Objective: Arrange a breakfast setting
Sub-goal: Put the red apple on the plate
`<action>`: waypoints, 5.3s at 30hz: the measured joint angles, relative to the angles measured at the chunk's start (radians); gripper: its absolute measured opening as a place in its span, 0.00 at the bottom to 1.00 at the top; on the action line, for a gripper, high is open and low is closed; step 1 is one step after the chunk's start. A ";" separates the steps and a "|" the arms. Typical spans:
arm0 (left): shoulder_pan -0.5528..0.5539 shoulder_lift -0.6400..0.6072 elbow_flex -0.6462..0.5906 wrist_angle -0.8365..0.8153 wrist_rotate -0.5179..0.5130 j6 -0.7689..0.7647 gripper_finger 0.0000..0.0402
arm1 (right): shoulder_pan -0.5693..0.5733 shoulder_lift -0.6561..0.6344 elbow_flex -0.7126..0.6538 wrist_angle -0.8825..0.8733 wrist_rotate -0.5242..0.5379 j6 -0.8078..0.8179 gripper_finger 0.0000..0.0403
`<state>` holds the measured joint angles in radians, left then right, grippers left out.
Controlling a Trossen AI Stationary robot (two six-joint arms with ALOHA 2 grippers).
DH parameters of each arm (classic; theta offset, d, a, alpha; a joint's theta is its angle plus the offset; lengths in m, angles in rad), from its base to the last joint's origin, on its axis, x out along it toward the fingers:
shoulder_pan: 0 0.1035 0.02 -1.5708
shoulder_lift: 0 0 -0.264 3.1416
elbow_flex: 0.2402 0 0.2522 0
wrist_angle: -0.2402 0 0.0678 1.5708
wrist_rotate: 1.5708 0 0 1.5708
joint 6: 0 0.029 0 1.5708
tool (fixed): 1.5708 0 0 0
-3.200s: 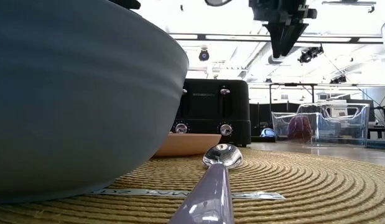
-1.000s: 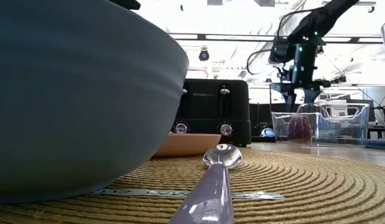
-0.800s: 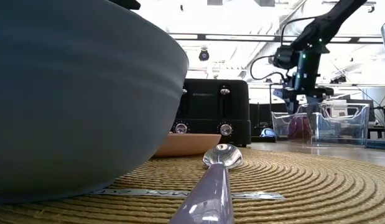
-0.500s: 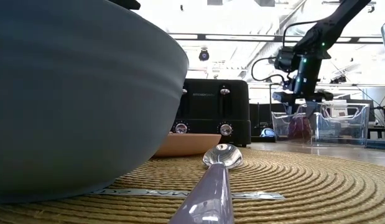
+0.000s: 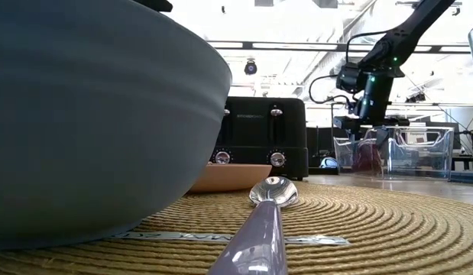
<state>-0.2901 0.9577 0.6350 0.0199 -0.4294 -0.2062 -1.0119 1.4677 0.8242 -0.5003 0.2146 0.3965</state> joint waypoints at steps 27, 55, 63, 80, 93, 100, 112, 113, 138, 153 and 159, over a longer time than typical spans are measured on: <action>0.000 0.000 0.000 0.000 0.000 0.000 0.38 | 0.015 0.011 -0.003 -0.049 0.057 0.040 0.51; 0.000 0.000 0.000 0.000 0.000 0.000 0.38 | 0.272 -0.470 -0.006 -0.304 0.081 0.102 0.50; 0.000 0.000 0.000 0.000 0.000 0.000 0.38 | 0.433 -0.572 -0.006 -0.339 0.071 0.157 0.50; 0.000 0.000 0.000 0.000 0.000 0.000 0.38 | 0.889 -0.493 -0.005 -0.119 0.018 0.247 0.50; 0.000 0.000 0.000 0.000 0.000 0.000 0.38 | 1.077 -0.251 -0.005 0.192 0.026 0.251 0.50; 0.000 0.000 0.000 0.000 0.000 0.000 0.38 | 1.158 -0.104 -0.005 0.411 0.055 0.251 0.50; 0.000 0.000 0.000 0.000 0.000 0.000 0.38 | 1.256 0.129 -0.003 0.780 0.228 0.192 0.50; 0.000 0.000 0.000 0.000 0.000 0.000 0.38 | 1.263 0.152 -0.003 0.811 0.242 0.181 0.50; 0.000 0.000 0.000 0.000 0.000 0.000 0.38 | 1.320 0.374 -0.003 1.076 0.471 -0.039 0.50; 0.000 0.000 0.000 0.000 0.000 0.000 0.38 | 1.278 0.387 -0.003 1.035 0.374 -0.014 0.58; 0.000 0.000 0.000 0.000 0.000 0.000 0.38 | 1.278 0.387 -0.003 1.024 0.371 -0.005 0.60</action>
<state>-0.2901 0.9573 0.6350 0.0200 -0.4294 -0.2062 0.2661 1.8545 0.8207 0.5237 0.5854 0.3919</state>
